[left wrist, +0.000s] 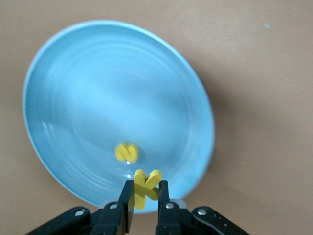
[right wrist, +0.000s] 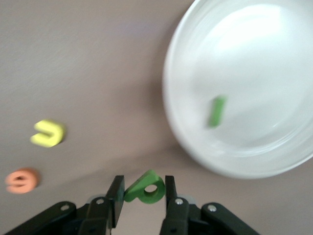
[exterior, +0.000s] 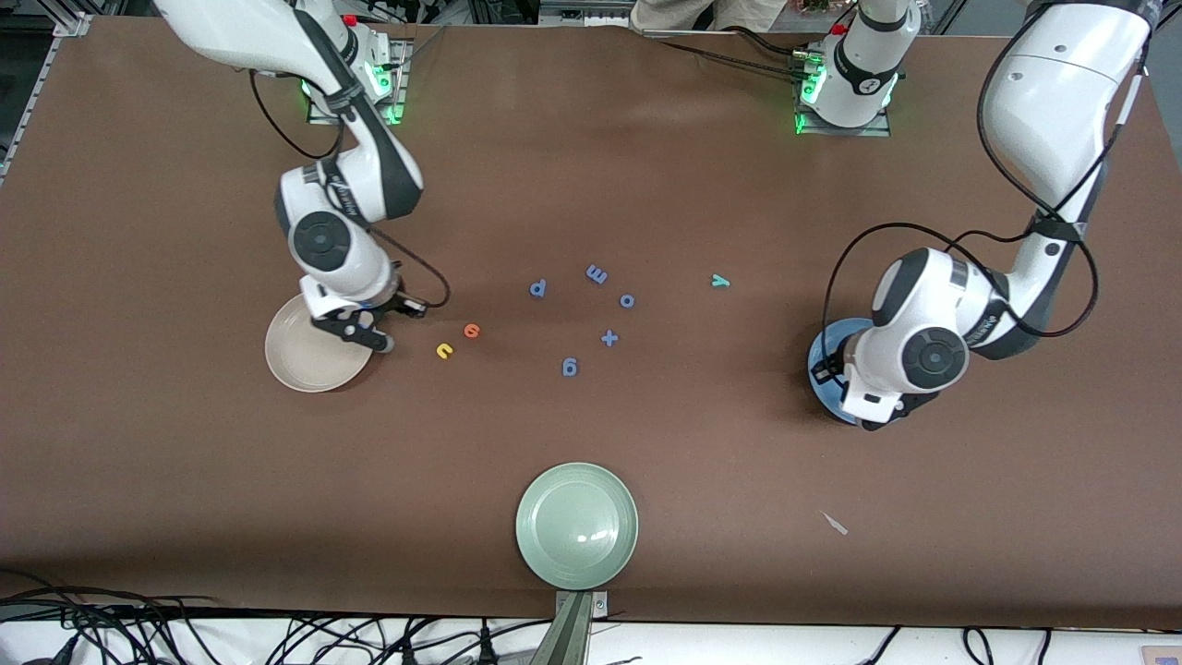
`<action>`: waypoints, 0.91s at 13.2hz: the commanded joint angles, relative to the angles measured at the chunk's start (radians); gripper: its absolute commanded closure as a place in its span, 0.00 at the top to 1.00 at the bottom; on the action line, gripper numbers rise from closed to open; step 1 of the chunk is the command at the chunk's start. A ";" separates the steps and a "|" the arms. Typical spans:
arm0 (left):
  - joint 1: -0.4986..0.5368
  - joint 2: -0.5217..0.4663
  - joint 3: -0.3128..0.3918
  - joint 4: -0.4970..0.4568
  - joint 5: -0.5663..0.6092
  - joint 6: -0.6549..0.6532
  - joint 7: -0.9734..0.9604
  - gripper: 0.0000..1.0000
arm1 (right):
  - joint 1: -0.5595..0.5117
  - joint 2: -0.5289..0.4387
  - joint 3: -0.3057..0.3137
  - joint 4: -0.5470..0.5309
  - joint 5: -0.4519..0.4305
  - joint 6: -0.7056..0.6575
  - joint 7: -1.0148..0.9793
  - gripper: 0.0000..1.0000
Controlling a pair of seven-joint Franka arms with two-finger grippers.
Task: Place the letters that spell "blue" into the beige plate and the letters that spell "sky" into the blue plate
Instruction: 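Drop the k on the blue plate while the right gripper grasps the d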
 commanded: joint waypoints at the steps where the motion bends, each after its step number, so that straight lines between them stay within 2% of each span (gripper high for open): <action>1: 0.047 0.048 -0.011 0.003 0.024 0.047 0.096 0.00 | -0.023 -0.025 -0.074 -0.011 -0.007 -0.016 -0.202 0.22; 2: 0.047 0.055 -0.003 0.003 0.026 0.073 0.106 0.00 | -0.026 -0.025 -0.096 -0.012 -0.004 -0.016 -0.248 0.25; 4: 0.035 0.065 0.003 0.003 0.015 0.086 0.100 0.00 | -0.033 -0.024 -0.099 -0.015 -0.003 -0.012 -0.248 0.52; 6: 0.021 0.084 0.003 0.055 0.009 0.083 0.092 0.00 | -0.033 -0.022 -0.091 -0.005 0.010 -0.015 -0.221 0.68; 7: 0.027 0.083 0.002 0.063 0.006 0.071 0.097 0.13 | -0.033 -0.016 -0.070 0.015 0.029 -0.016 -0.189 0.70; 8: 0.030 0.082 0.002 0.061 0.007 0.069 0.100 0.66 | -0.033 -0.010 -0.037 0.040 0.037 -0.016 -0.147 0.71; 9: 0.030 0.075 0.002 0.061 0.007 0.063 0.098 0.98 | -0.033 0.005 -0.013 0.064 0.039 -0.018 -0.100 0.72; 12: 0.036 0.056 -0.014 0.058 0.006 0.022 0.100 1.00 | -0.026 0.088 0.060 0.167 0.049 -0.018 0.061 0.75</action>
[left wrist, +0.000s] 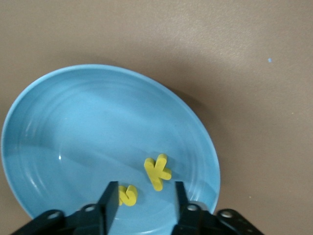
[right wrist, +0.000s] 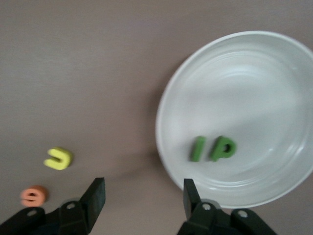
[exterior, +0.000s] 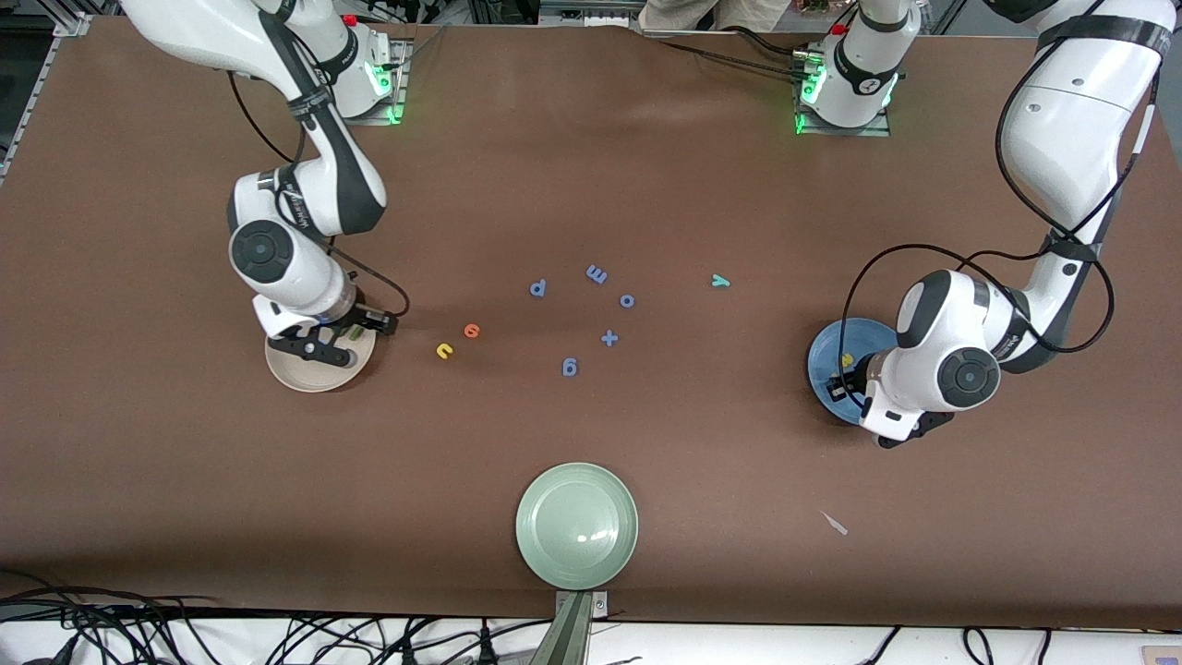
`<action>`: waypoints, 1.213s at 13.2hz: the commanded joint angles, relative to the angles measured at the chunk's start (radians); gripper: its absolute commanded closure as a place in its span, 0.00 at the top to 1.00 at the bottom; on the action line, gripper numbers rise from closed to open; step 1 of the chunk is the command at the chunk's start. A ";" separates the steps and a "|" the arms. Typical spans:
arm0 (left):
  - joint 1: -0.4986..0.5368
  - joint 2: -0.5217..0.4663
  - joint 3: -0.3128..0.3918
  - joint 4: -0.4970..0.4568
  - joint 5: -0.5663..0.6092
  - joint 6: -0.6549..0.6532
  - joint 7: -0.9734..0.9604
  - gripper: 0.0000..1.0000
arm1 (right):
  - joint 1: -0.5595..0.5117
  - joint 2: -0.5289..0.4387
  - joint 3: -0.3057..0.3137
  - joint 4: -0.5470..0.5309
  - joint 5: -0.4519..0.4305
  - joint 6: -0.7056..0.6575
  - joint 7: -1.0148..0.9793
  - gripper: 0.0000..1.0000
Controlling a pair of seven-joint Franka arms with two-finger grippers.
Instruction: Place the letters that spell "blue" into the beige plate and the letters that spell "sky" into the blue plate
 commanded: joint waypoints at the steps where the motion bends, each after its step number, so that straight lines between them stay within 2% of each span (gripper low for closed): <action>1: 0.001 -0.030 -0.021 0.007 0.006 -0.062 0.013 1.00 | 0.012 0.109 0.047 0.127 0.022 -0.008 0.135 0.75; 3: 0.004 -0.066 -0.042 -0.018 0.007 -0.101 0.075 1.00 | 0.032 0.182 0.065 0.187 0.020 -0.002 0.231 0.75; 5: 0.009 -0.069 -0.042 -0.022 0.006 -0.101 0.175 1.00 | 0.038 0.206 0.078 0.188 0.020 0.039 0.271 0.75; 9: 0.016 -0.076 -0.044 -0.019 0.006 -0.121 0.233 1.00 | 0.061 0.240 0.078 0.185 0.006 0.076 0.282 0.75; 11: 0.016 -0.099 -0.090 -0.022 0.006 -0.147 0.221 1.00 | 0.059 0.245 0.076 0.187 0.002 0.078 0.277 0.74; 14: 0.018 -0.214 -0.194 -0.132 0.006 -0.159 0.212 0.99 | 0.055 0.246 0.072 0.181 -0.003 0.075 0.268 0.65; 16: 0.020 -0.317 -0.232 -0.276 -0.023 -0.110 0.119 0.99 | 0.053 0.249 0.062 0.179 -0.003 0.076 0.246 0.64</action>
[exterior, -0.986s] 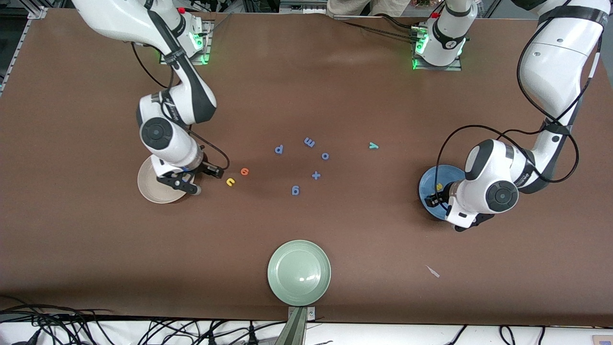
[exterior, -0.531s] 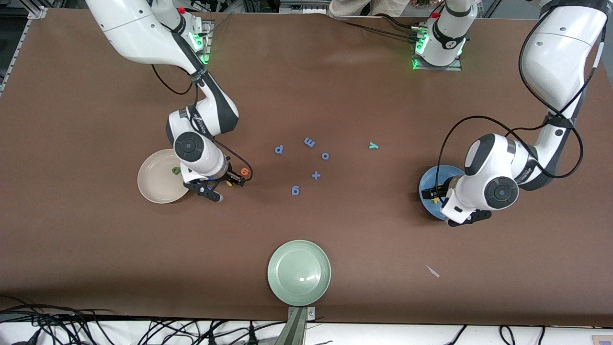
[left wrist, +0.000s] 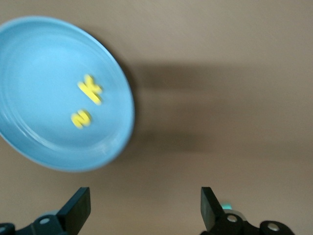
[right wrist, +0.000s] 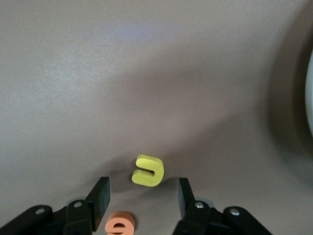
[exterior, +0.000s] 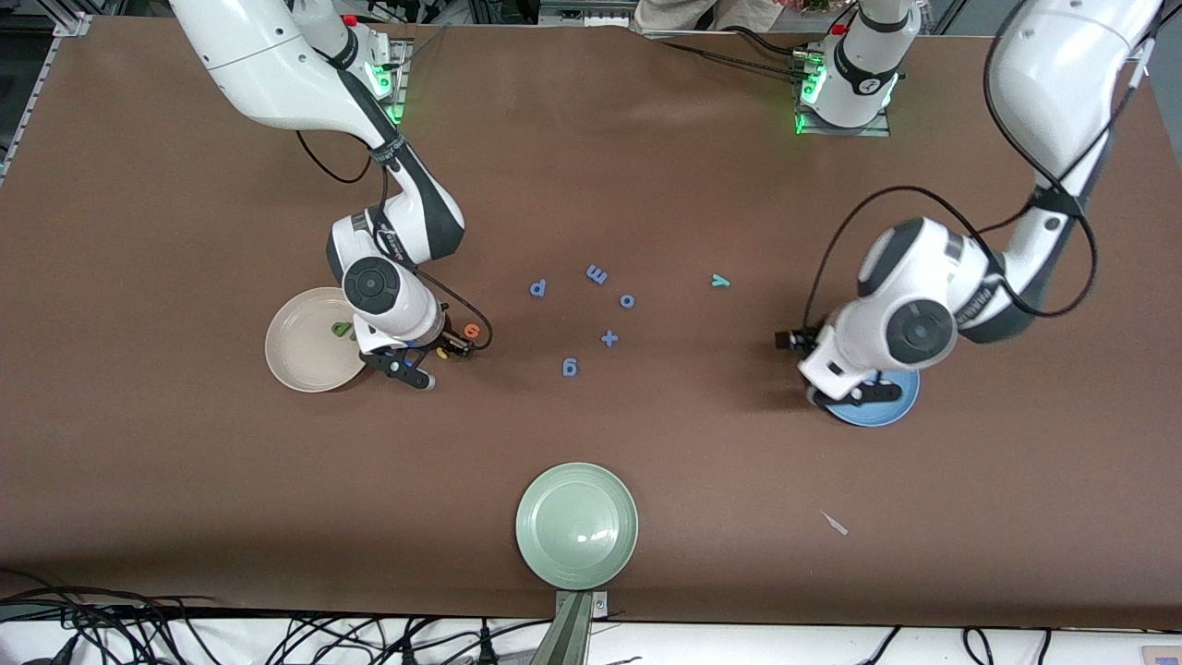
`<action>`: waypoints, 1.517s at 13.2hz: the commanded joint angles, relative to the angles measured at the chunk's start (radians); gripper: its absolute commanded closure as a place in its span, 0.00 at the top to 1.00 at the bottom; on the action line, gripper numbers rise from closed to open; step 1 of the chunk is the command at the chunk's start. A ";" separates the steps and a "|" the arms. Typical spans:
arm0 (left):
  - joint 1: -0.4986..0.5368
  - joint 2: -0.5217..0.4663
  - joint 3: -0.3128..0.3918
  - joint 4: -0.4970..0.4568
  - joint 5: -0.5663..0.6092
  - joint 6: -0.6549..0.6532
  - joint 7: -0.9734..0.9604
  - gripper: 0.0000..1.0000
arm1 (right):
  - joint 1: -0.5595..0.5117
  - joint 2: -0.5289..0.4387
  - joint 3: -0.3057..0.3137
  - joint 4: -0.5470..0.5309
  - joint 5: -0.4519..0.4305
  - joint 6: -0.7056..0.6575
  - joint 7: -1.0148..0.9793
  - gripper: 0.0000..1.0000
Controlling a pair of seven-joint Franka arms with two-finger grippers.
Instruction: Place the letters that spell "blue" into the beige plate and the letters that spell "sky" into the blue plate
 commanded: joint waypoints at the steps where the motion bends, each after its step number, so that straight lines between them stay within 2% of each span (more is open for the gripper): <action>1: 0.013 -0.171 -0.021 -0.245 -0.024 0.100 -0.104 0.99 | -0.008 0.016 -0.005 0.014 -0.008 -0.003 -0.019 0.59; 3: 0.013 -0.188 -0.058 -0.351 -0.024 0.230 -0.173 0.99 | -0.008 0.016 -0.005 0.011 -0.008 -0.003 -0.023 0.41; 6: 0.000 -0.174 -0.059 -0.495 -0.023 0.482 -0.189 0.99 | -0.008 0.014 -0.012 0.010 -0.008 -0.007 -0.049 0.20; 7: 0.000 -0.162 -0.059 -0.518 -0.014 0.534 -0.182 0.99 | -0.010 0.010 -0.012 0.010 -0.008 -0.009 -0.053 0.16; 8: -0.007 -0.157 -0.062 -0.526 -0.009 0.545 -0.180 0.99 | -0.011 -0.002 -0.018 0.013 -0.008 -0.013 -0.070 0.16; 10: -0.058 -0.153 -0.064 -0.523 -0.006 0.546 -0.178 0.99 | -0.027 -0.070 -0.056 0.020 0.010 -0.114 -0.175 0.16; 12: -0.070 -0.101 -0.062 -0.514 0.008 0.584 -0.182 0.99 | -0.080 -0.140 -0.063 0.011 0.013 -0.202 -0.313 0.16; 14: -0.073 -0.082 -0.062 -0.517 0.055 0.599 -0.188 0.99 | -0.126 -0.185 -0.070 -0.013 0.013 -0.274 -0.436 0.16; 16: -0.075 -0.053 -0.059 -0.517 0.116 0.604 -0.188 0.99 | -0.165 -0.223 -0.098 -0.064 0.013 -0.274 -0.557 0.19; 18: -0.058 -0.024 -0.055 -0.512 0.207 0.607 -0.191 0.99 | -0.188 -0.259 -0.123 -0.146 0.015 -0.226 -0.631 0.31; 19: -0.056 -0.022 -0.053 -0.512 0.210 0.613 -0.192 0.98 | -0.188 -0.269 -0.123 -0.182 0.015 -0.193 -0.632 0.36; 20: -0.061 -0.019 -0.053 -0.512 0.213 0.615 -0.191 0.94 | -0.188 -0.269 -0.123 -0.190 0.016 -0.179 -0.615 0.49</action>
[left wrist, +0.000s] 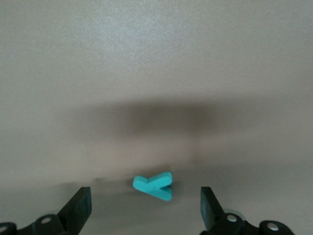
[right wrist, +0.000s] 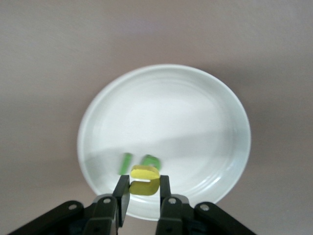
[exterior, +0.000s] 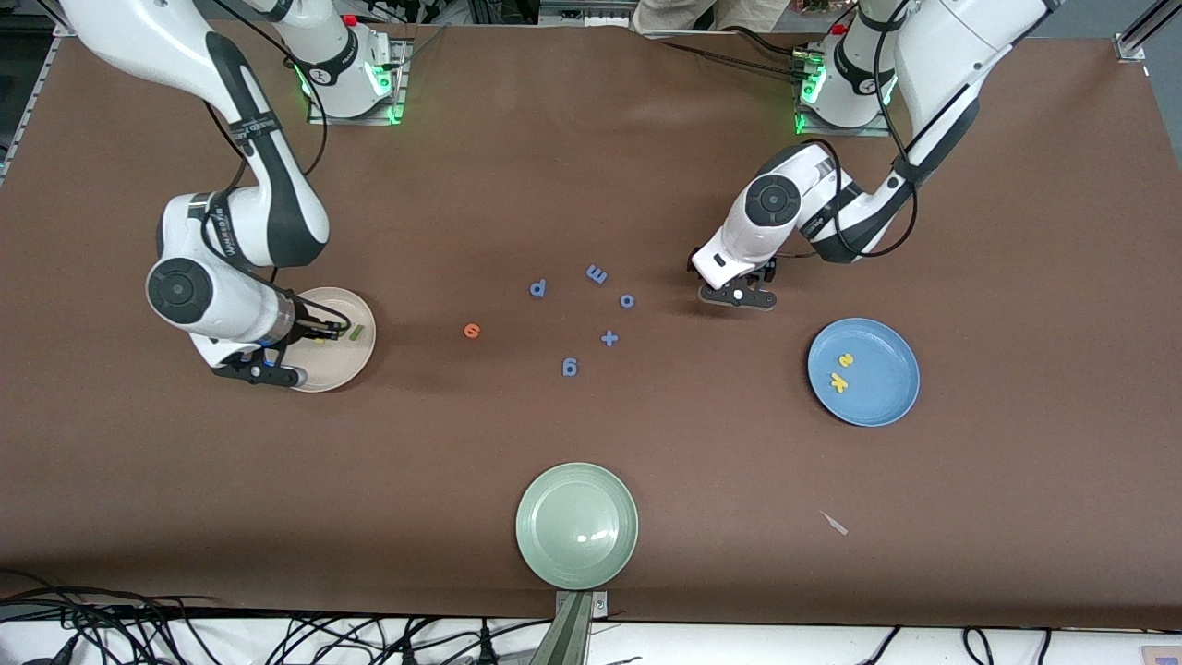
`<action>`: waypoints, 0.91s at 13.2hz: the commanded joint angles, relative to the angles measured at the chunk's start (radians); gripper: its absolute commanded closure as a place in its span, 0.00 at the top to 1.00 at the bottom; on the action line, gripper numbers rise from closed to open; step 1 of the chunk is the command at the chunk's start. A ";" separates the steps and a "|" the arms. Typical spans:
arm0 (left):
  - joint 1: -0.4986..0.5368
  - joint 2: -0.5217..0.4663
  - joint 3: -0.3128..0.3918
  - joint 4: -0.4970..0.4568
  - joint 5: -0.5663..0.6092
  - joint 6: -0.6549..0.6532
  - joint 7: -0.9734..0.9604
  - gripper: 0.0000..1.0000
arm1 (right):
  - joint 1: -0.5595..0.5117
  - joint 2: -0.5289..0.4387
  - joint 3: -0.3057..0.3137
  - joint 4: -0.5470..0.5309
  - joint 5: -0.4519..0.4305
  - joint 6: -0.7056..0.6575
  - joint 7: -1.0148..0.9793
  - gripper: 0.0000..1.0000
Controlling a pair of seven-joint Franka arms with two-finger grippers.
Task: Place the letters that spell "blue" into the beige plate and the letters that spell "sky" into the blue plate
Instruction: 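Carry the yellow u to the beige plate while the left gripper reaches the y, then grasp the teal y with the left gripper while the right gripper grasps the e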
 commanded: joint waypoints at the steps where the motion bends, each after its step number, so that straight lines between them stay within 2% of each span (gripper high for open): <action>1: -0.001 0.020 -0.002 0.008 0.041 0.019 -0.009 0.90 | 0.003 -0.049 0.011 -0.081 0.015 0.050 0.012 0.59; 2: 0.001 0.025 -0.001 0.006 0.041 0.025 -0.009 0.88 | 0.003 -0.048 0.031 -0.076 0.013 0.050 0.057 0.61; 5: -0.004 0.026 -0.001 0.009 0.045 0.026 -0.006 0.71 | 0.006 -0.013 0.110 -0.039 0.012 0.059 0.237 0.63; 8: 0.007 0.035 -0.001 0.009 0.142 0.026 -0.009 0.62 | 0.035 0.064 0.203 0.045 0.006 0.073 0.467 0.63; 10: 0.010 0.048 -0.001 0.009 0.142 0.026 -0.009 0.61 | 0.080 0.101 0.207 0.050 0.007 0.142 0.582 0.63; 12: 0.011 0.046 -0.002 0.009 0.142 0.026 -0.009 0.50 | 0.135 0.150 0.214 0.054 0.003 0.231 0.681 0.63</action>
